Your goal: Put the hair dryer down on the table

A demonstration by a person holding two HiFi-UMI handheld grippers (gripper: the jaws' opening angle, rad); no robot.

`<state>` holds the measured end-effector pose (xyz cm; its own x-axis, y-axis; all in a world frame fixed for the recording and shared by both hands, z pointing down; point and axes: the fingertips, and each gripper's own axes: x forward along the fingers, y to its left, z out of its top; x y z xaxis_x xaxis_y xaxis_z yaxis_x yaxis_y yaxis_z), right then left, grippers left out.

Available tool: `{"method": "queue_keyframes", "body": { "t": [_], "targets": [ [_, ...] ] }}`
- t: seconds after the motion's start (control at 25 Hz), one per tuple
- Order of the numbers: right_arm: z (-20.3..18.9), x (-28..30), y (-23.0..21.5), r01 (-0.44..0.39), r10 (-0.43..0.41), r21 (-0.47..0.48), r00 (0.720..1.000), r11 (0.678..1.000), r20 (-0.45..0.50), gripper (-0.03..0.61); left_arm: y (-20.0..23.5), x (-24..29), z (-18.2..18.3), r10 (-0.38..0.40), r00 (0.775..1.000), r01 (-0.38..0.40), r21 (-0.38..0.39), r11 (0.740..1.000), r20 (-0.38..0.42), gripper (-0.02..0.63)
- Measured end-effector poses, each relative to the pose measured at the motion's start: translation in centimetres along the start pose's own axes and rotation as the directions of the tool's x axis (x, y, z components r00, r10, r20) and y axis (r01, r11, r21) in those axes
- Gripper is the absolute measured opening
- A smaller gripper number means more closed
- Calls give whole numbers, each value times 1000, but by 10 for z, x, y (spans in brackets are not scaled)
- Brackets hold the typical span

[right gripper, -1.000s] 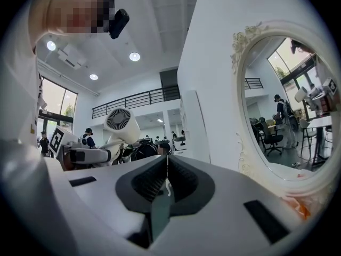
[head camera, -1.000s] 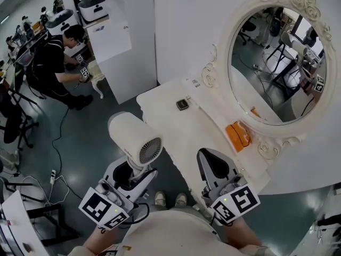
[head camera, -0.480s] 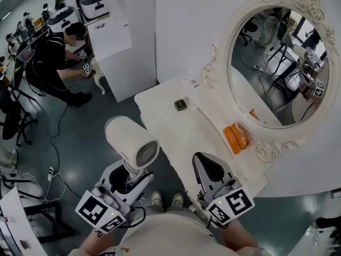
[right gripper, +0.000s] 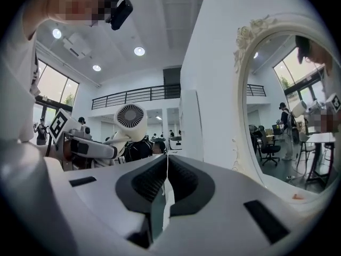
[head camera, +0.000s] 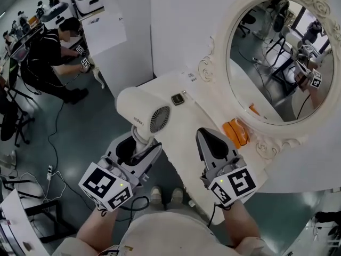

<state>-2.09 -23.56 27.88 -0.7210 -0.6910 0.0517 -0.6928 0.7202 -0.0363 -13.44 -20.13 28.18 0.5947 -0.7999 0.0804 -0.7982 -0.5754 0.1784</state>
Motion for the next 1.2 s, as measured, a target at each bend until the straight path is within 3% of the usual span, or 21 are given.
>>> {"method": "queue_keyframes", "body": {
  "t": [0.36,0.48,0.72,0.88,1.2],
  "targets": [
    [-43,54,-46,24,-22,31,997,999,-79,21,24,84,-52,-62,985,65,11,998,-158,230],
    [-70,66,-59,45,-39,54,993,998,-110,21,33,108,-83,-90,975,87,-26,996,-201,229],
    [-125,82,-94,146,-137,78,984,986,-111,21,64,143,-155,-76,947,53,-83,995,-311,230],
    [-172,82,-115,207,-185,111,965,972,-184,21,77,160,-205,-91,924,50,-119,992,-372,230],
    [-233,85,-127,234,-193,144,949,962,-251,21,101,184,-300,-100,870,39,-136,990,-482,230]
  ]
}}
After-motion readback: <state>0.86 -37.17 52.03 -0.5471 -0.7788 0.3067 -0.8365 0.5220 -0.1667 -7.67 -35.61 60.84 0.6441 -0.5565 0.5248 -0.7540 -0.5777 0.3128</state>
